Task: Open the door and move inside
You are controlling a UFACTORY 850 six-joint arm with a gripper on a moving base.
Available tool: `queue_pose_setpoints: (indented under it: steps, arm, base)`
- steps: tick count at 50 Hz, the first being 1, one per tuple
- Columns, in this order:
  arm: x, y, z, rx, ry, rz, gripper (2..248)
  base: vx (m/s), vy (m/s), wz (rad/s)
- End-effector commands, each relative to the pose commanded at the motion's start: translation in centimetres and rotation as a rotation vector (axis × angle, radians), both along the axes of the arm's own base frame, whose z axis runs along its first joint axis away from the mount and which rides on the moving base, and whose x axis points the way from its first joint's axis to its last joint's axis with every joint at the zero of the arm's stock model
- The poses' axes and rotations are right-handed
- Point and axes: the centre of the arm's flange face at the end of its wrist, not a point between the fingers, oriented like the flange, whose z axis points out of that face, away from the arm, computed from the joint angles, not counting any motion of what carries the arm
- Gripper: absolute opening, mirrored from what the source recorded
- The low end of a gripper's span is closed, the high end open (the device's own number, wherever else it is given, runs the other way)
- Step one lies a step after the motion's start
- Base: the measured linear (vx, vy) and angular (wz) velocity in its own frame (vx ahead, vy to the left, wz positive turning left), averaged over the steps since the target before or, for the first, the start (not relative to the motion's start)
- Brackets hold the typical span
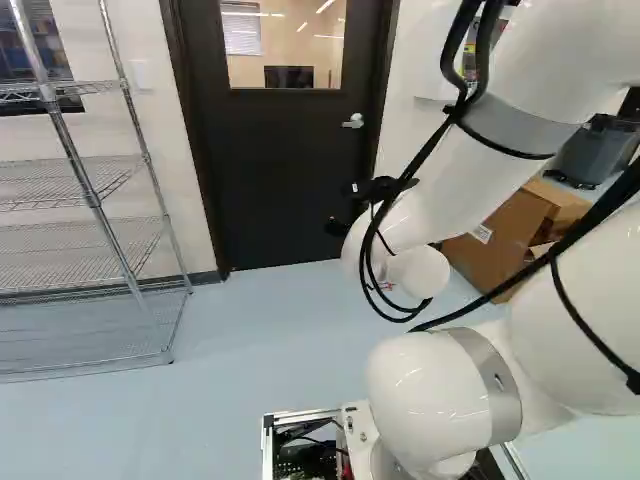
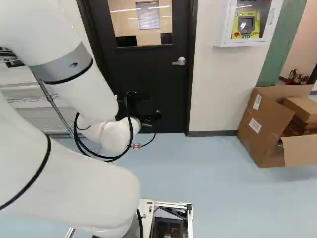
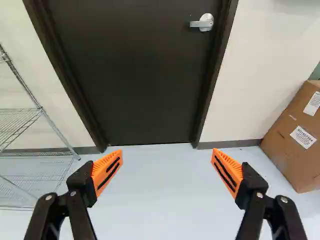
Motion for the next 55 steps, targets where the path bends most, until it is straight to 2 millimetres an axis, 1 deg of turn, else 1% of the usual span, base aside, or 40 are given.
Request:
queue_pose_setpoints:
  steps: [55]
  arm:
    - [0.00, 0.00, 0.00, 0.000, 0.000, 0.000, 247]
  base:
    - [0.194, -0.026, -0.003]
